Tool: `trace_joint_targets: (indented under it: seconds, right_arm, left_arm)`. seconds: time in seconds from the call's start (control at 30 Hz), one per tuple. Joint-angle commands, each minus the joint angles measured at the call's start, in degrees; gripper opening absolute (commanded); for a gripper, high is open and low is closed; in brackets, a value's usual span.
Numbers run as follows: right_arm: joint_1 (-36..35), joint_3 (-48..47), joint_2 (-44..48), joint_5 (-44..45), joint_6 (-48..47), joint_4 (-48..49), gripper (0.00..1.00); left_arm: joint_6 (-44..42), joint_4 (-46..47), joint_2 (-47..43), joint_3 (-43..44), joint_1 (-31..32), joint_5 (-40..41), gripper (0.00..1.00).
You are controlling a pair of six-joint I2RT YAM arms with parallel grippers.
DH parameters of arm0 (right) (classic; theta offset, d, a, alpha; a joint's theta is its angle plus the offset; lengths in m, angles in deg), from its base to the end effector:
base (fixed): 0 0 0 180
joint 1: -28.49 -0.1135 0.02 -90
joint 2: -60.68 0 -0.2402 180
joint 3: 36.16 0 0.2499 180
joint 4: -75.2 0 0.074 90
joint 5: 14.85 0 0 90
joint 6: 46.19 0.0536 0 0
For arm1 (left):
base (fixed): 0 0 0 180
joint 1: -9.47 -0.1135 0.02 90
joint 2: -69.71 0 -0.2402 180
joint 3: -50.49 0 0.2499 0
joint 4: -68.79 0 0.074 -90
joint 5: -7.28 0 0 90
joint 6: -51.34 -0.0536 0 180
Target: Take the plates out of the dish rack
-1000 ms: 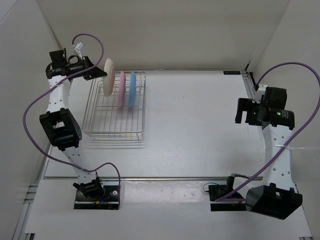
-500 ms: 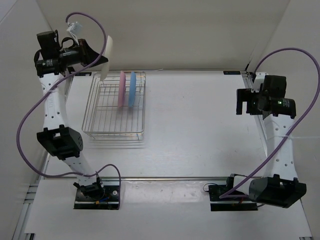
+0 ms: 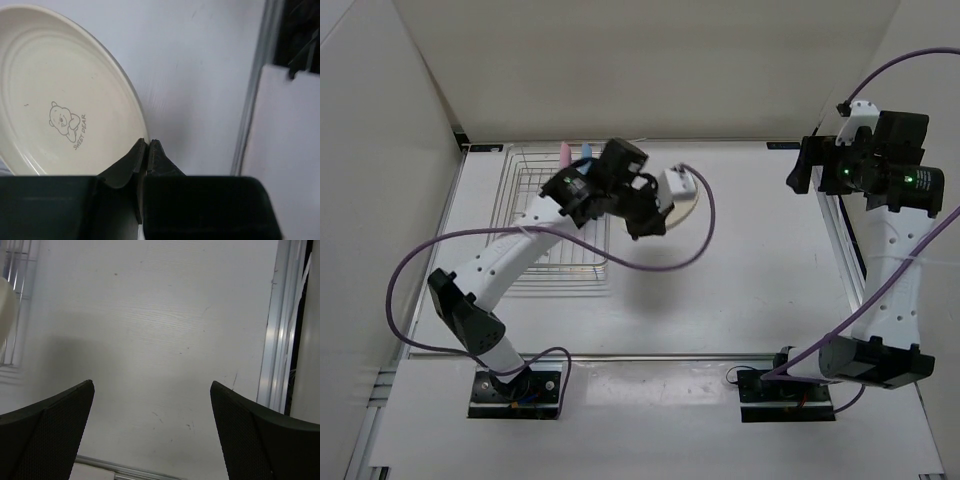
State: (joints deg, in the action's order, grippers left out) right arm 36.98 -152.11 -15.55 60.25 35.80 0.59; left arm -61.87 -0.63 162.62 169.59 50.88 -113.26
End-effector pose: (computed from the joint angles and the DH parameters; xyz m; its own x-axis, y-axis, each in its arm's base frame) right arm 0.2574 -0.0245 0.4345 -0.5510 -0.0539 -0.8327 -0.1441 0.9891 0.0313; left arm 0.2400 -0.2480 0.3814 -0.1382 0.5744 -0.8068 0.9812 0.1901 -0.0327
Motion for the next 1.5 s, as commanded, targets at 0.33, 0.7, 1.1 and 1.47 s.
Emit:
trace_joint_targets:
  seconds: [0.33,0.7,1.1,1.47]
  right_arm:
    - [-0.83,-9.03,-10.33,-10.86,-1.12,-8.98,0.93]
    - [-4.88,-14.13,-12.8,-12.55,-1.31,-7.93,0.8]
    - [-16.4,-10.0,-15.26,-2.33,-5.61,-7.23,0.62]
    - [-18.16,-6.48,-16.41,0.75,-5.61,-6.18,0.53]
  left_arm:
    - [-14.15,3.41,-0.01,-7.74,19.32,41.35,0.11]
    - [-17.14,2.35,7.99,0.96,27.67,45.05,0.11]
    - [-17.14,-0.98,12.56,9.74,29.34,40.83,0.11]
    - [-17.14,-0.99,13.71,13.27,29.34,40.3,0.11]
